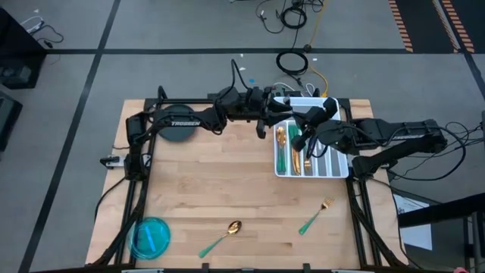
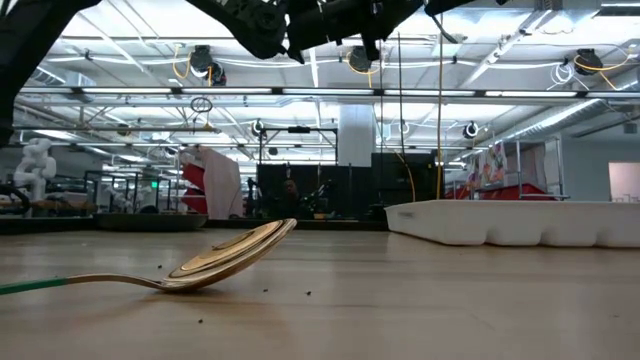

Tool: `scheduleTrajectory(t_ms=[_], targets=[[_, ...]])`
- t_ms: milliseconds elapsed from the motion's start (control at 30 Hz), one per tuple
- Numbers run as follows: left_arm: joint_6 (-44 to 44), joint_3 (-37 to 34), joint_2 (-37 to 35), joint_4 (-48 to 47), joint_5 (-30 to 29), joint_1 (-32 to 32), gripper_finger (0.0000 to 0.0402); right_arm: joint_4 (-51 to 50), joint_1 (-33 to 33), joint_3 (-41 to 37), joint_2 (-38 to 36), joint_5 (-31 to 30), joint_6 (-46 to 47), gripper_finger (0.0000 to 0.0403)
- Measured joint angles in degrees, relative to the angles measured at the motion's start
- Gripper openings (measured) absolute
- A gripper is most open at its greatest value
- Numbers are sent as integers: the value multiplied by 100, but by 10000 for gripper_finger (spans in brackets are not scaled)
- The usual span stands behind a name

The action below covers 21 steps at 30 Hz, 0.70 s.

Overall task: Sort silverware
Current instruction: Put the green fork into the silverware tray

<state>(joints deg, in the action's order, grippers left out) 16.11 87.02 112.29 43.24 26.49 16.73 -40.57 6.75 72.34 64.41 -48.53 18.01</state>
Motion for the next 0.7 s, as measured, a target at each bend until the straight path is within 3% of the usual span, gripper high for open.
scheduleTrajectory(t_ms=[467,567,700], targets=[[267,-2,0,-84,-432,15,127,182,-115,0,255,211,-128,0],[309,-2,0,-102,-586,45,98,184,-117,0,234,99,-126,0],[693,-2,0,-136,-778,84,17,177,-152,-7,186,-86,-131,1]])
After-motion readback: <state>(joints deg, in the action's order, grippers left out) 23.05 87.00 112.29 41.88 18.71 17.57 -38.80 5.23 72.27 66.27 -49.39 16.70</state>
